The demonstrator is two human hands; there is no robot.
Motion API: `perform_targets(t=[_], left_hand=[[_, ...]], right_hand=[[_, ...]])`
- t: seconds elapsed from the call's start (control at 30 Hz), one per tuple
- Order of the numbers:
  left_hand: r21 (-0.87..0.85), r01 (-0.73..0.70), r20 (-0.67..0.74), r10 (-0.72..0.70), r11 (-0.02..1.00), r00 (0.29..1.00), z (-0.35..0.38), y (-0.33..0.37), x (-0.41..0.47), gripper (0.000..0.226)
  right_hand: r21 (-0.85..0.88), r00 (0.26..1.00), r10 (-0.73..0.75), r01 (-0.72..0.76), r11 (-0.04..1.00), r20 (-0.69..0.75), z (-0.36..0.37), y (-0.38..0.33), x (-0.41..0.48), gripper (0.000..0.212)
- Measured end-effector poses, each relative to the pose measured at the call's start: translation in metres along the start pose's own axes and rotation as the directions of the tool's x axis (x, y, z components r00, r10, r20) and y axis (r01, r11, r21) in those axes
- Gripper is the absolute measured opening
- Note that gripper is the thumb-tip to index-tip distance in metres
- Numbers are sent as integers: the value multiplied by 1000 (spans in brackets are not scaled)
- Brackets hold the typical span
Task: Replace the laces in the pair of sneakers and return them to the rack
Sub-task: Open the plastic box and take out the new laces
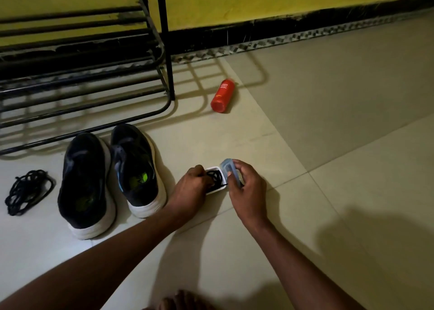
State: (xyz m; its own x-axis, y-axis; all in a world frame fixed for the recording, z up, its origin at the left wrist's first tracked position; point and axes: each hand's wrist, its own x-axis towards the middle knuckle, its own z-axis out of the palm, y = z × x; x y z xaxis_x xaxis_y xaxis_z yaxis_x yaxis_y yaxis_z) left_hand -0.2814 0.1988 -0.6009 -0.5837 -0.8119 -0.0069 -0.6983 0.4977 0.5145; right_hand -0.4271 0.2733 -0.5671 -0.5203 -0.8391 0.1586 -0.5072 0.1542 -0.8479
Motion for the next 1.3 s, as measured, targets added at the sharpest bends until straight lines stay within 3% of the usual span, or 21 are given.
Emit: perform_targets(t=[0.07, 0.13, 0.27, 0.43, 0.6, 0.73, 0.9, 1.13, 1.3], left_hand=[[108, -55, -59, 62, 993, 996, -3, 3, -5, 20], [130, -3, -129, 20, 991, 991, -6, 6, -9, 19], [-29, 86, -175, -90, 996, 981, 1, 3, -12, 15], [-94, 75, -151, -88, 993, 984, 1, -3, -11, 11], [-51, -21, -199, 10, 998, 980, -2, -6, -9, 10], [-311, 127, -212, -199, 942, 957, -4, -1, -9, 14], [-227, 122, -201, -169, 966, 965, -11, 6, -13, 5], [-317, 273, -219, -350, 908, 911, -14, -1, -12, 14], [-414, 352, -197, -460, 840, 866, -14, 1, -11, 21]], right_hand=[[-8, 1000, -7, 7, 1000, 17, 1, 0, -2, 31], [-14, 999, 1, -1, 1000, 41, 3, 3, -5, 31], [-20, 993, 25, -23, 1000, 111, 8, 10, -8, 27], [40, 959, 92, -107, 993, 270, 5, 12, -5, 18], [53, 911, 136, -169, 984, 389, 5, 15, -5, 34], [23, 918, 100, -118, 993, 384, 4, 15, -1, 40], [-35, 944, 45, -35, 999, 326, 5, 16, 2, 69], [-148, 928, 22, 36, 988, 372, 14, 22, 1, 98], [-175, 931, 28, 39, 984, 365, 17, 21, 1, 104]])
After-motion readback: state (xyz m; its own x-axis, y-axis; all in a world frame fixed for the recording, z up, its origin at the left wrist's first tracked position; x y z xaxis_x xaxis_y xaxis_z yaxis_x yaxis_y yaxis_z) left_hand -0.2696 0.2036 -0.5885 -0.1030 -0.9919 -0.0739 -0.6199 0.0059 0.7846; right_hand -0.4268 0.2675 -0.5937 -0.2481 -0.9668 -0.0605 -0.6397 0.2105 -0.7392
